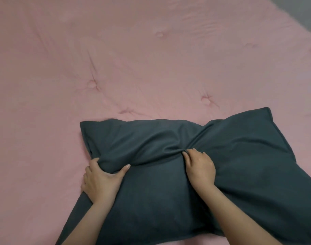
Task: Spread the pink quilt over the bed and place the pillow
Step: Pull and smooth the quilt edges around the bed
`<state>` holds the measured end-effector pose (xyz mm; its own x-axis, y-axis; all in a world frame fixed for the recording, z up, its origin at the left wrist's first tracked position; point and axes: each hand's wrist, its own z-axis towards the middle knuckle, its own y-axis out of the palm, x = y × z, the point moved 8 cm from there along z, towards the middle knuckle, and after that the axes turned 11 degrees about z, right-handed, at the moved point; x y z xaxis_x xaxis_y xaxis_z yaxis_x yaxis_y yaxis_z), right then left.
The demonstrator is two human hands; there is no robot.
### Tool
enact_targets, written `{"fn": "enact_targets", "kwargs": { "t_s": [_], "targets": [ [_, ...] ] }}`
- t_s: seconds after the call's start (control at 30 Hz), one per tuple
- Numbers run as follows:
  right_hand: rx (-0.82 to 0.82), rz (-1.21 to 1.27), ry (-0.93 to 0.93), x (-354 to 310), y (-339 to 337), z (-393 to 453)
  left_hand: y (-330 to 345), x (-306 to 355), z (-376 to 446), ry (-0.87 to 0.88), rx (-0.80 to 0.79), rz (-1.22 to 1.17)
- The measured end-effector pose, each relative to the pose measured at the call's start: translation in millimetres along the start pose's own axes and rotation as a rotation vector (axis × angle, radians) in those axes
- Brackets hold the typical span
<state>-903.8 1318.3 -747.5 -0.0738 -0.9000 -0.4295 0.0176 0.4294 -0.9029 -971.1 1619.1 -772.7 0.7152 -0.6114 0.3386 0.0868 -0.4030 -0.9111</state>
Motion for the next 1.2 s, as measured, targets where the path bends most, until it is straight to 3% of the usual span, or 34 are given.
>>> {"fn": "enact_targets", "kwargs": {
  "t_s": [0.07,0.17,0.43,0.63,0.83,0.9,0.97,1.1,1.2],
  "targets": [
    [-0.008,0.074,0.135,-4,-8,-1,-11,-1,-3,0.007,0.012,-0.133],
    [0.044,0.154,0.164,-32,-35,-1,-37,-3,-6,-0.03,-0.027,-0.394],
    [0.057,0.341,-0.124,-193,-56,13,-162,-62,18,-0.135,0.155,-0.779],
    [-0.007,0.486,-0.425,-375,-40,14,-258,-150,56,-0.361,0.394,-0.956],
    [-0.128,0.526,-0.832,-615,-15,12,-344,-245,112,-0.587,0.69,-1.283],
    [-0.154,0.391,-0.867,-689,2,19,-353,-268,135,-0.652,0.749,-1.402],
    [-0.219,0.287,-0.782,-732,32,24,-335,-283,158,-0.751,0.73,-1.531],
    [-0.403,0.204,-0.607,-711,116,10,-262,-307,195,-0.838,0.463,-1.478],
    [-0.547,0.094,-0.516,-639,183,-8,-230,-342,212,-0.817,0.42,-1.292]
  ]
}}
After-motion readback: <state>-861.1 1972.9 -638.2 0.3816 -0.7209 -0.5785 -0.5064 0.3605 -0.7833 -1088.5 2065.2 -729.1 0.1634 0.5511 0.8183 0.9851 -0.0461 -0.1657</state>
